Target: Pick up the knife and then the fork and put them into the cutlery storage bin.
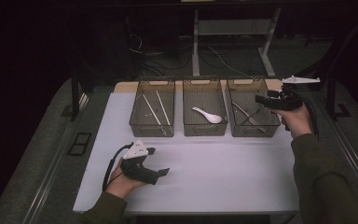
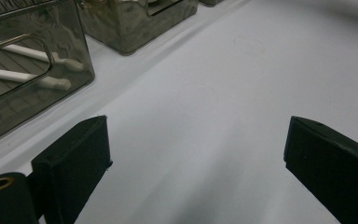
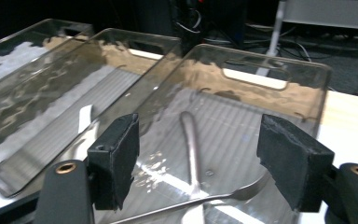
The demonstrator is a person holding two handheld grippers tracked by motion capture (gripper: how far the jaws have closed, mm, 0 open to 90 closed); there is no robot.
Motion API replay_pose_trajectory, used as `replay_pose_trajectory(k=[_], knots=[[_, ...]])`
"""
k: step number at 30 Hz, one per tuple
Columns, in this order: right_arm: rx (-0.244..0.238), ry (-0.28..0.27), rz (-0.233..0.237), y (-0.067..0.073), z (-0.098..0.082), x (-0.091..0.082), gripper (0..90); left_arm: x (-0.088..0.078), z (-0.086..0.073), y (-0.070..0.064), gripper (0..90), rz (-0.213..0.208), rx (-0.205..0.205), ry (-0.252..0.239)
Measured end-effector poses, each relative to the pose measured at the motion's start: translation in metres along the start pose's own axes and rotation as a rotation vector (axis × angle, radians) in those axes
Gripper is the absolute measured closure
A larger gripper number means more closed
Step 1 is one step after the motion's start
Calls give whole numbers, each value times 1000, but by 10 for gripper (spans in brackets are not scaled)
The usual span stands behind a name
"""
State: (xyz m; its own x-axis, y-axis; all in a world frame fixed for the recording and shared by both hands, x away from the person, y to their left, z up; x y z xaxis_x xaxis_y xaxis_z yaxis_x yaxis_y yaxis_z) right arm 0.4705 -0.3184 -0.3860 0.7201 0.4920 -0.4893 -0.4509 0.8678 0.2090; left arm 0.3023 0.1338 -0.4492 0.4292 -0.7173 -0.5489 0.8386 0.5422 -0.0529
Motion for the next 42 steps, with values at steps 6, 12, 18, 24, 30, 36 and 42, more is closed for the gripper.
replay_pose_trajectory(k=[6,12,18,24,30,36,42], knots=[[-46,12,37,20,-14,-9,256,-1,-2,-1,0,0,1,13],[-87,2,64,40,-28,-19,229,-2,-3,0,0,-5,-5,11],[-100,-15,107,55,-38,-30,213,-3,-3,-1,0,-12,3,5],[-107,-17,132,65,-49,-38,197,-5,-4,-2,0,-21,5,-5],[-122,-26,153,76,-61,-45,184,-5,-7,0,0,-28,0,-17],[-140,-17,189,92,-75,-49,178,-6,-7,1,0,-31,8,-33],[-158,-7,221,104,-93,-53,168,-9,-6,4,0,-24,7,-55]])
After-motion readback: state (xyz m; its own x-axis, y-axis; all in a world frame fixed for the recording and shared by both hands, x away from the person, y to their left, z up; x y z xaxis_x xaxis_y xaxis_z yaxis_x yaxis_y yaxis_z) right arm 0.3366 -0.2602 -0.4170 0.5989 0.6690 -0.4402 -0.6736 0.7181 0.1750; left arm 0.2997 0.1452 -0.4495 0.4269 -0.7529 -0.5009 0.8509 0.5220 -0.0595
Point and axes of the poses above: each handheld gripper's, and its own axes: x roughly forward along the jaws, z roughly out of its top, y roughly to its left, the point moved 4 cm from there along x, roughly forward along the jaws, and after that the axes turned 3 degrees about x, right-handed, at the moved point
